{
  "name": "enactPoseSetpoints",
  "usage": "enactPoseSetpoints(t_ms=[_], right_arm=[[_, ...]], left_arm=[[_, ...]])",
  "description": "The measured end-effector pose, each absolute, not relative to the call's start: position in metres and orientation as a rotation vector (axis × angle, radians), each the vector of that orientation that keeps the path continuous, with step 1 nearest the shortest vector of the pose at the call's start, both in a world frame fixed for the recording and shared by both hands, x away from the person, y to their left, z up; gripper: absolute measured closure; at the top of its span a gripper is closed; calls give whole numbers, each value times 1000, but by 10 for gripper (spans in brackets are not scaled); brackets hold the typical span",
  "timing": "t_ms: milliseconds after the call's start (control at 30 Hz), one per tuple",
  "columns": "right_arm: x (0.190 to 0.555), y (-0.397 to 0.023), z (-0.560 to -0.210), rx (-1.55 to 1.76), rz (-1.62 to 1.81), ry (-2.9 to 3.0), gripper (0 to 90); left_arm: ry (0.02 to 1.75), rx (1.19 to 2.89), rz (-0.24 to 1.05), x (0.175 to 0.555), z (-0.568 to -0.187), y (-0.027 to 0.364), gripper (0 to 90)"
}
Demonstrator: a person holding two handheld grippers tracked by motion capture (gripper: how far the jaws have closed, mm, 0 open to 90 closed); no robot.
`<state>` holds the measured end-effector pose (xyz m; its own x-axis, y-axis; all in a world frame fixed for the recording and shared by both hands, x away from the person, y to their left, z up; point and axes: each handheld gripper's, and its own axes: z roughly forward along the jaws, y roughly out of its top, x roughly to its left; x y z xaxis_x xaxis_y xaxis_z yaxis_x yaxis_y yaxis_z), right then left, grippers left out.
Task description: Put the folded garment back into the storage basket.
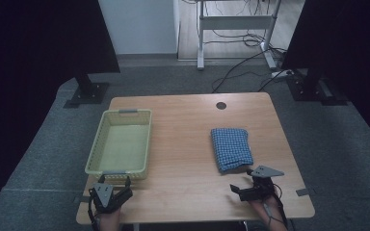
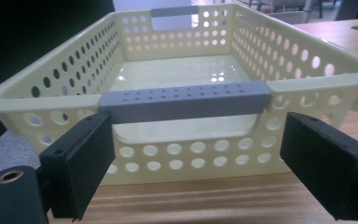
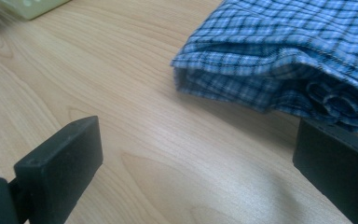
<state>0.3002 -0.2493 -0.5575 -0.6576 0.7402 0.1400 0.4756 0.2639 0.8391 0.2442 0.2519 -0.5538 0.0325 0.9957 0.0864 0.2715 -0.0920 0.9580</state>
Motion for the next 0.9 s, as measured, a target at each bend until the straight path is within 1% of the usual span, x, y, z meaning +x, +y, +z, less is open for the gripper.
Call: enactPoseSetpoints(t_ms=[633, 900], right_arm=[[294, -234, -557, 1015, 1244, 2383, 22], [288, -225, -548, 967, 1285, 2388, 31]], left_arm=[[1358, 1492, 1116, 245, -554, 252, 101], [1354, 1492, 1115, 245, -554, 252, 101]])
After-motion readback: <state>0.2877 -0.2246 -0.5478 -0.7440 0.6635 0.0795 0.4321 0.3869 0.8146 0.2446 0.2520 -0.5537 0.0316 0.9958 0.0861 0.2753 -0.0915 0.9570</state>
